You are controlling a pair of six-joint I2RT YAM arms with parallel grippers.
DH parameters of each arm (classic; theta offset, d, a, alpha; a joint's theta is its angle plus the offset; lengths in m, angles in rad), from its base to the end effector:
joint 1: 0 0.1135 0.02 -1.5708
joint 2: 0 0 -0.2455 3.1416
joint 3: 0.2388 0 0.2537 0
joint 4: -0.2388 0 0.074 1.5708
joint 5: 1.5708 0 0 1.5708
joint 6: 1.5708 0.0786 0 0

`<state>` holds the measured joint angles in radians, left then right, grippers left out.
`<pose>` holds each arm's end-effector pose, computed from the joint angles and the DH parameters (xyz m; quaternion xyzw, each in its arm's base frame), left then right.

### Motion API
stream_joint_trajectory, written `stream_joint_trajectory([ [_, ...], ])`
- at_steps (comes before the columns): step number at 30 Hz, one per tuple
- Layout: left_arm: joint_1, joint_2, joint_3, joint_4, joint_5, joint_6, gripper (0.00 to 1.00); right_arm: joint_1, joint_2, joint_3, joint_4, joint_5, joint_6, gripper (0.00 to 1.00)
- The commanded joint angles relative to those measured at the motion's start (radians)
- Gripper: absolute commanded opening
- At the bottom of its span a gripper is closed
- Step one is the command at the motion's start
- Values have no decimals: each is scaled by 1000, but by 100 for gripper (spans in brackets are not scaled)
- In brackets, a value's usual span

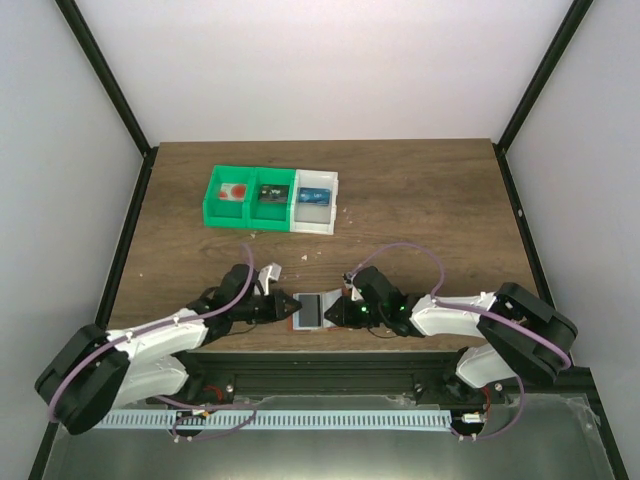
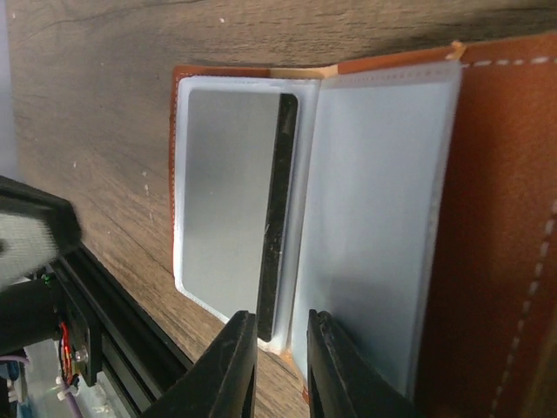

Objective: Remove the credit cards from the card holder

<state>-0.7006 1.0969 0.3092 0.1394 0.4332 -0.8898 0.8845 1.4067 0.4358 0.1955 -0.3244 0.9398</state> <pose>0.1624 -0.1801 0.1118 0.0126 0.8797 -0.4451 0.1669 0.1547 0.2283 0.0822 -0.0374 0.9112 0.3934 0.1162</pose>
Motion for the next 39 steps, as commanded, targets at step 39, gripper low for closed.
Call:
stream_joint_trajectory([
  [39,-2,184,-34,135,39,88,5,-16,177,26,156,-26,19,18],
])
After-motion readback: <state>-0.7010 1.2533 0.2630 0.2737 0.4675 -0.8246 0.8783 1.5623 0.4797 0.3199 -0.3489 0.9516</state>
